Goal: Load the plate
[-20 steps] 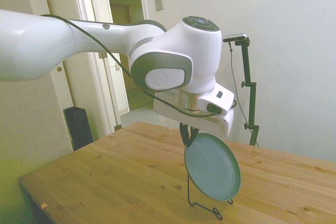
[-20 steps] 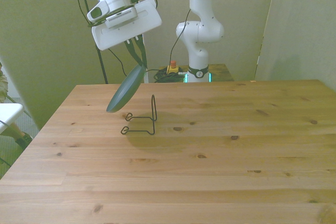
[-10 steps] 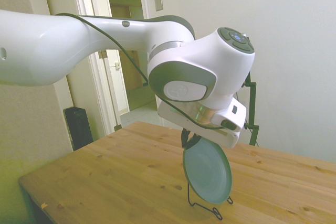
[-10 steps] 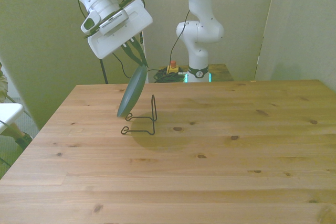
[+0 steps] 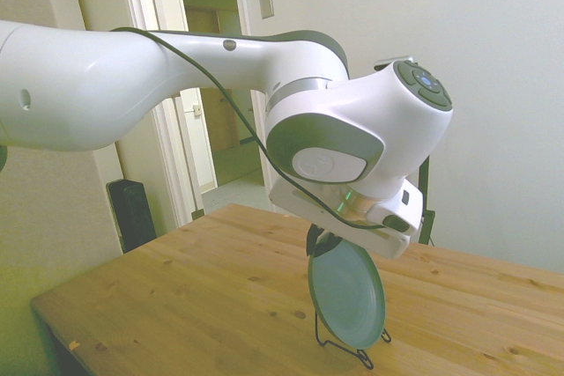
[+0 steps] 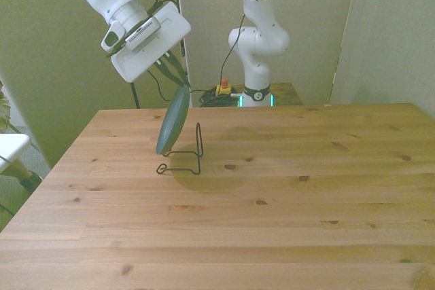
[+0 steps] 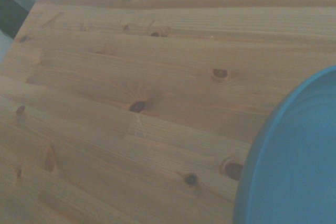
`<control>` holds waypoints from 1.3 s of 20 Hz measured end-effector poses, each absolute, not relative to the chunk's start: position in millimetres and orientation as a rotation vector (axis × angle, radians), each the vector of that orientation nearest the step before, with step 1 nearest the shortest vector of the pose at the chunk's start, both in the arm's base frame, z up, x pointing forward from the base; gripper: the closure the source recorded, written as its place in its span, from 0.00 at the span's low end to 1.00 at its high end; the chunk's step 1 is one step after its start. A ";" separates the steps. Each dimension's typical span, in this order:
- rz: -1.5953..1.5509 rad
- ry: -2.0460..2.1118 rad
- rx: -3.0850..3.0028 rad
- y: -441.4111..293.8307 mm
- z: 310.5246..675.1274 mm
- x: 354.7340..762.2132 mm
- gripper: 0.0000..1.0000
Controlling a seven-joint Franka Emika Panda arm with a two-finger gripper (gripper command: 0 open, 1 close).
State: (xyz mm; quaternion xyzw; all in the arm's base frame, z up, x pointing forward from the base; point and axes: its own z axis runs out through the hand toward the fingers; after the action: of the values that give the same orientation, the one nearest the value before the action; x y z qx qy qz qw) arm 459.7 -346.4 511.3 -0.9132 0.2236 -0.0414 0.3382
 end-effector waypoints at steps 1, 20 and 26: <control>-0.105 0.578 -2.368 -346.4 509.2 460.0 1.00; -0.101 0.458 -2.205 -365.7 478.9 453.6 1.00; -0.092 0.435 -2.183 -374.9 466.9 456.3 1.00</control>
State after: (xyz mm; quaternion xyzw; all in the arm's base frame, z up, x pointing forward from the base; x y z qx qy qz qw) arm 456.3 -374.9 466.9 -0.8794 0.1753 -0.0370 0.4410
